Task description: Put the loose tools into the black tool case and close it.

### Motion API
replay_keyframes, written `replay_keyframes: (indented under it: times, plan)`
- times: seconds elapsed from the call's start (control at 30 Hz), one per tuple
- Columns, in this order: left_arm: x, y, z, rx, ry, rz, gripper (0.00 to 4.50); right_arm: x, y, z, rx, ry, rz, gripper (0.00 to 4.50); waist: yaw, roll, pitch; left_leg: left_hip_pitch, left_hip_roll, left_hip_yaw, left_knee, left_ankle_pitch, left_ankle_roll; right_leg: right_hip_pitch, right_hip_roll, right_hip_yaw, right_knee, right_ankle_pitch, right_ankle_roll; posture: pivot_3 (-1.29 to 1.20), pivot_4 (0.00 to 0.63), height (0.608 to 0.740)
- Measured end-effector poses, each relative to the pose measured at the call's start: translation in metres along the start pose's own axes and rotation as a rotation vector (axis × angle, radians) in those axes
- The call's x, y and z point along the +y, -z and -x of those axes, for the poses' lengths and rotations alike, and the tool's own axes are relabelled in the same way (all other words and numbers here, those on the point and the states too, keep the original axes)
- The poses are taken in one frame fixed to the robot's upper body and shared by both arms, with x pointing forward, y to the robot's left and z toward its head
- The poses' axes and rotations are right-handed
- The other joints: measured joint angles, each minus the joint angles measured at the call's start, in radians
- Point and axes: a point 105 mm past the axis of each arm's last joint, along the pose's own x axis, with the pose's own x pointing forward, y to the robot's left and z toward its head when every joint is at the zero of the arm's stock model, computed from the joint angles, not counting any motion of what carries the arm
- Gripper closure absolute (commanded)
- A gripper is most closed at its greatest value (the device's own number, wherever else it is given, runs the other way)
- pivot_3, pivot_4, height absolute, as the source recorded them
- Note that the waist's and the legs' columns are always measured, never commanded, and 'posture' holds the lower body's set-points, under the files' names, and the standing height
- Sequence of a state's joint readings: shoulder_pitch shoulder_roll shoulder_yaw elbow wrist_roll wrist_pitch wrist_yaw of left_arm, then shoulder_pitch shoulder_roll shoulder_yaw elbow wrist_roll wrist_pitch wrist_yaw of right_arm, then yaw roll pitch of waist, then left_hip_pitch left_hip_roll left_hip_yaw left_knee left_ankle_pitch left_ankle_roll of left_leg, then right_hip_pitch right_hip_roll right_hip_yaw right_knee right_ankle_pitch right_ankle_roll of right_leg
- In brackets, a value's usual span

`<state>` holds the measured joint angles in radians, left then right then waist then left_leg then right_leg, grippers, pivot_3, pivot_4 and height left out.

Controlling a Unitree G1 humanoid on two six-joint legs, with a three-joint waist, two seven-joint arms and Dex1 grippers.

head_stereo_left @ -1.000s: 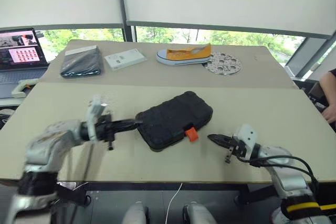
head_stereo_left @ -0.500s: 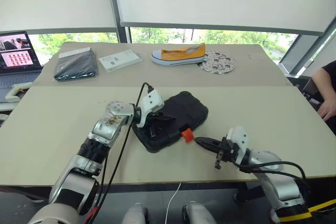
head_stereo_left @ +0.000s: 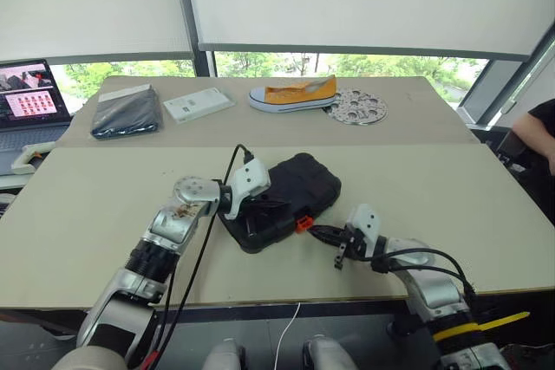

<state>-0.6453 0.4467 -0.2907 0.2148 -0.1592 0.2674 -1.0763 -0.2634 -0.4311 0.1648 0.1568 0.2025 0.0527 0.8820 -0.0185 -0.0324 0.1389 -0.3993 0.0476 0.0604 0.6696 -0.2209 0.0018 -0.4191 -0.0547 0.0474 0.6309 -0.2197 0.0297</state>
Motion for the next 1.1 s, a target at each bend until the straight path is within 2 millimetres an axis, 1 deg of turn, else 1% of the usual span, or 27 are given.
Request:
replay_keyframes:
  times: [0.2, 0.37, 0.53, 0.67, 0.73, 0.77, 0.83, 0.87, 0.9, 0.97, 1.07, 1.1]
  plan:
    - [0.001, 0.004, 0.003, 0.002, -0.029, 0.023, 4.48, 0.0, 0.0, -0.009, -0.025, 0.003, -0.031, 4.5, -0.006, 0.0, -0.001, 0.001, 0.0, 0.0, 0.0, 0.0, 0.0, 0.0, 0.001, 0.001, 0.001, 0.001, -0.001, 0.0, 0.15, 0.74]
    - [0.003, 0.005, 0.003, 0.005, -0.048, 0.032, 4.48, 0.006, -0.004, -0.017, -0.058, -0.014, -0.057, 4.5, -0.007, 0.0, -0.001, 0.003, 0.001, 0.0, 0.0, 0.0, 0.0, 0.0, 0.002, 0.002, 0.002, 0.001, -0.001, 0.0, 0.15, 0.74]
    - [0.002, 0.007, 0.004, 0.008, -0.051, 0.045, 4.48, 0.007, -0.005, -0.015, -0.082, -0.007, -0.1, 4.5, -0.008, 0.001, -0.001, 0.002, 0.001, 0.0, 0.0, 0.0, 0.0, -0.001, 0.002, 0.003, 0.002, 0.001, -0.001, 0.0, 0.15, 0.74]
    - [0.002, 0.009, 0.008, 0.01, -0.063, 0.045, 4.48, 0.007, -0.011, -0.012, -0.09, -0.018, -0.166, 4.5, -0.017, 0.001, 0.0, 0.001, 0.001, 0.0, -0.001, 0.0, 0.0, -0.002, 0.003, 0.004, 0.002, 0.001, -0.002, 0.0, 0.15, 0.74]
    - [0.002, 0.011, 0.011, 0.016, -0.069, 0.045, 4.48, 0.004, -0.02, -0.008, -0.117, -0.019, -0.174, 4.5, -0.024, 0.001, -0.001, 0.002, 0.002, 0.0, -0.002, 0.0, 0.0, -0.002, 0.004, 0.005, 0.002, 0.001, -0.002, 0.0, 0.15, 0.74]
    - [0.001, 0.012, 0.012, 0.017, -0.072, 0.047, 4.48, 0.001, -0.028, -0.007, -0.144, -0.015, -0.166, 4.5, -0.026, 0.001, -0.001, 0.004, 0.002, 0.0, -0.003, 0.0, 0.0, -0.001, 0.005, 0.007, 0.002, 0.001, -0.002, 0.0, 0.15, 0.74]
    - [0.001, 0.014, 0.013, 0.018, -0.074, 0.054, 4.48, -0.005, -0.052, -0.006, -0.208, -0.016, -0.117, 4.5, -0.026, 0.002, -0.002, 0.008, 0.001, 0.0, -0.005, 0.0, 0.0, 0.002, 0.007, 0.011, 0.001, 0.001, -0.002, 0.0, 0.15, 0.74]
    - [0.0, 0.015, 0.013, 0.018, -0.074, 0.057, 4.48, -0.006, -0.06, -0.006, -0.233, -0.017, -0.099, 4.5, -0.025, 0.002, -0.005, 0.011, 0.002, 0.0, -0.007, 0.0, 0.0, 0.003, 0.008, 0.011, 0.0, 0.001, -0.002, 0.0, 0.15, 0.74]
    - [-0.002, 0.016, 0.013, 0.015, -0.073, 0.061, 4.48, -0.007, -0.065, -0.005, -0.249, -0.015, -0.094, 4.5, -0.024, 0.001, -0.008, 0.012, 0.002, 0.0, -0.01, 0.0, 0.0, 0.004, 0.008, 0.011, -0.001, 0.0, -0.004, 0.0, 0.15, 0.74]
    - [-0.004, 0.017, 0.015, 0.007, -0.074, 0.065, 4.48, -0.006, -0.061, -0.002, -0.24, -0.004, -0.111, 4.5, -0.024, 0.0, -0.01, 0.014, 0.003, 0.0, -0.011, -0.002, -0.002, 0.004, 0.009, 0.011, -0.001, -0.003, -0.006, 0.0, 0.15, 0.74]
    - [-0.006, 0.017, 0.017, 0.001, -0.063, 0.06, 4.48, -0.002, -0.042, 0.008, -0.185, -0.001, -0.165, 4.5, -0.025, 0.003, -0.012, 0.014, 0.003, 0.001, -0.011, -0.005, 0.0, 0.004, 0.009, 0.013, -0.001, -0.005, -0.006, 0.0, 0.15, 0.74]
    - [-0.006, 0.017, 0.018, -0.002, -0.064, 0.055, 4.48, -0.001, -0.039, 0.01, -0.173, -0.006, -0.171, 4.5, -0.026, 0.003, -0.013, 0.014, 0.003, 0.001, -0.011, -0.006, 0.0, 0.004, 0.009, 0.014, -0.001, -0.006, -0.006, 0.0, 0.15, 0.74]
